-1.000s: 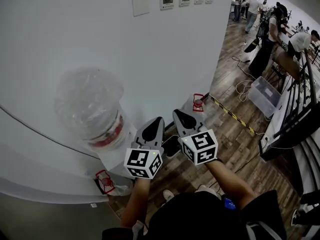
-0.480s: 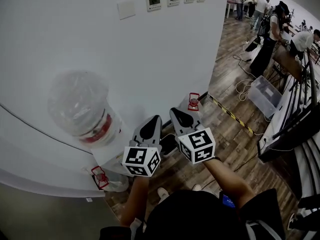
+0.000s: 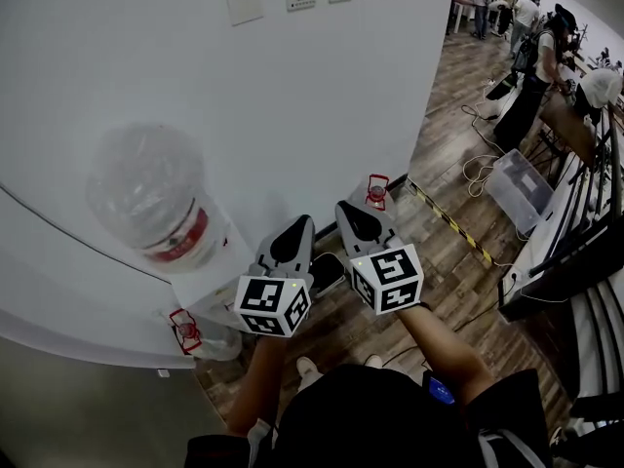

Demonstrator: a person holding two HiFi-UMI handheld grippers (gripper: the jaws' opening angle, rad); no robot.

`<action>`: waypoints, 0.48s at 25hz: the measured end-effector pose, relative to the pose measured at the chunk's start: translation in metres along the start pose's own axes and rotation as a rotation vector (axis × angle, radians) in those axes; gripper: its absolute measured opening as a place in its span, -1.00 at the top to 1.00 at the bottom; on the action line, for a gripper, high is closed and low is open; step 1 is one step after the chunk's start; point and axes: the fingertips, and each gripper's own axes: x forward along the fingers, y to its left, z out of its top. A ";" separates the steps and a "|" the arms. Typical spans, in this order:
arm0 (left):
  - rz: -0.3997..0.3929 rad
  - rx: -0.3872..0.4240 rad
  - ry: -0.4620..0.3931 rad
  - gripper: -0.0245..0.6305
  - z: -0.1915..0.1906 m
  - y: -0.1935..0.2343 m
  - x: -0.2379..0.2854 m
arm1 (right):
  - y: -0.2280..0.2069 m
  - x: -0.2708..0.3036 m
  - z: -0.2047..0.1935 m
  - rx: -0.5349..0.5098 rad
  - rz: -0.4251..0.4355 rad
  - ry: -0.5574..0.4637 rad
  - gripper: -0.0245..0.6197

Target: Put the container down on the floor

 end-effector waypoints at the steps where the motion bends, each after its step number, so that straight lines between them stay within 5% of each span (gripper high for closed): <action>1: 0.000 0.000 -0.001 0.87 0.000 -0.002 0.001 | -0.002 -0.001 0.000 0.001 0.001 -0.001 0.83; 12: -0.010 -0.001 0.004 0.87 -0.001 -0.012 0.009 | -0.010 -0.007 0.001 0.005 0.002 -0.007 0.83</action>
